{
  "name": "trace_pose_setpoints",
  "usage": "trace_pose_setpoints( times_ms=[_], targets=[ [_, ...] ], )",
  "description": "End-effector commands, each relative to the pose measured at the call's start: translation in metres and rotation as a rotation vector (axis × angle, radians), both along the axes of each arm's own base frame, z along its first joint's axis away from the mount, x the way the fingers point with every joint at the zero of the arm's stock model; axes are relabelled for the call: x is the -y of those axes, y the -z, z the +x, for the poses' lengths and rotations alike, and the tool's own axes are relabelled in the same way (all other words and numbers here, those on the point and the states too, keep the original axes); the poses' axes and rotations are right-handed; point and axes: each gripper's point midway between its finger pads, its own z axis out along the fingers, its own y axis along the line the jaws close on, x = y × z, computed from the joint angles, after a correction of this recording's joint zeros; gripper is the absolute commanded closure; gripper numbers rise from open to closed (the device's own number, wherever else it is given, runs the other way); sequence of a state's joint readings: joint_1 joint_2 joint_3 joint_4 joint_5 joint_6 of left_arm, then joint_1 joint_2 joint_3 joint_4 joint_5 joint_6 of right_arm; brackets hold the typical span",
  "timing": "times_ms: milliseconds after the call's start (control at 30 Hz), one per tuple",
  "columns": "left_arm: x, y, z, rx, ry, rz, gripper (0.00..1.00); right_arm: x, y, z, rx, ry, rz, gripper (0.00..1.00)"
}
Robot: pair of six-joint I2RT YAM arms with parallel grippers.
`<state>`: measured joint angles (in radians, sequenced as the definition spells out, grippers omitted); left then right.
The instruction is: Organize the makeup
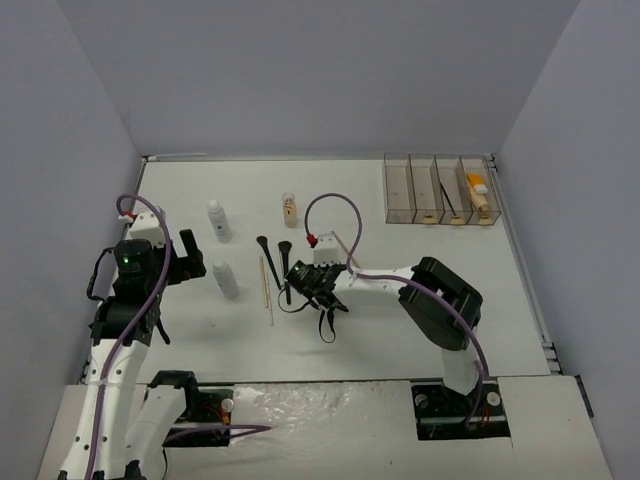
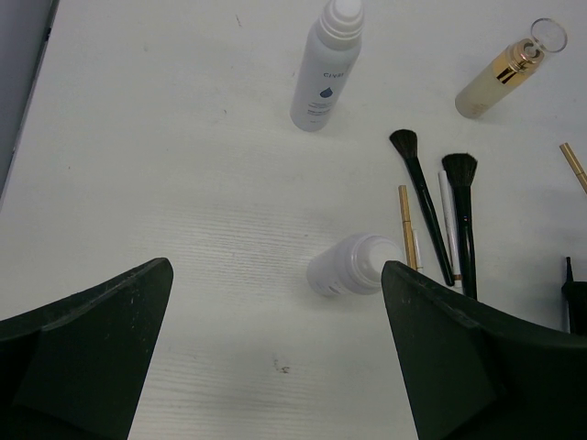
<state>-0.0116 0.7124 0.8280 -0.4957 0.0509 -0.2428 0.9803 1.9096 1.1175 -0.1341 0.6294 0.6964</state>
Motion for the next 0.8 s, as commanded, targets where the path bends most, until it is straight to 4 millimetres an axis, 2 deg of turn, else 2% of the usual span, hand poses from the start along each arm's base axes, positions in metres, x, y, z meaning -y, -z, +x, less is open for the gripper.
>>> trace_pose_setpoints(
  times_ms=[0,167,233,333,400,467,500,567,633,667,733,767],
  targets=[
    [-0.003,-0.03,0.01,0.094,-0.011,0.006,0.03,0.0,-0.077,0.031,0.074,-0.197,0.001,1.0],
    [-0.003,-0.032,0.009,0.097,-0.013,0.005,0.03,0.05,-0.151,0.094,0.159,-0.256,0.001,1.0],
    [-0.003,-0.031,0.01,0.096,-0.012,0.002,0.03,0.094,-0.177,0.129,0.19,-0.244,0.009,1.0],
    [-0.001,-0.029,0.011,0.085,-0.005,-0.002,0.03,0.142,-0.216,0.171,0.272,-0.231,-0.015,1.0],
    [-0.001,-0.028,0.012,0.084,-0.003,-0.005,0.03,0.177,-0.224,0.198,0.307,-0.204,-0.023,1.0],
    [-0.009,-0.028,0.011,0.081,-0.035,-0.004,0.03,0.207,-0.23,0.229,0.327,-0.175,-0.028,1.0],
    [-0.009,-0.028,0.012,0.083,-0.032,-0.002,0.03,0.221,-0.224,0.241,0.324,-0.162,-0.047,1.0],
    [-0.01,-0.028,0.011,0.08,-0.035,0.0,0.03,0.245,-0.226,0.262,0.341,-0.137,-0.081,1.0],
    [-0.009,-0.027,0.011,0.077,-0.033,-0.002,0.03,0.259,-0.237,0.277,0.378,-0.118,-0.097,1.0],
    [-0.009,-0.027,0.011,0.075,-0.034,-0.002,0.03,0.28,-0.226,0.29,0.372,-0.087,-0.112,1.0],
    [-0.009,-0.028,0.011,0.079,-0.031,-0.002,0.03,0.293,-0.229,0.303,0.398,-0.072,-0.115,1.0],
    [-0.009,-0.028,0.012,0.078,-0.031,-0.003,0.03,0.303,-0.219,0.308,0.384,-0.059,-0.121,1.0]
  ],
)
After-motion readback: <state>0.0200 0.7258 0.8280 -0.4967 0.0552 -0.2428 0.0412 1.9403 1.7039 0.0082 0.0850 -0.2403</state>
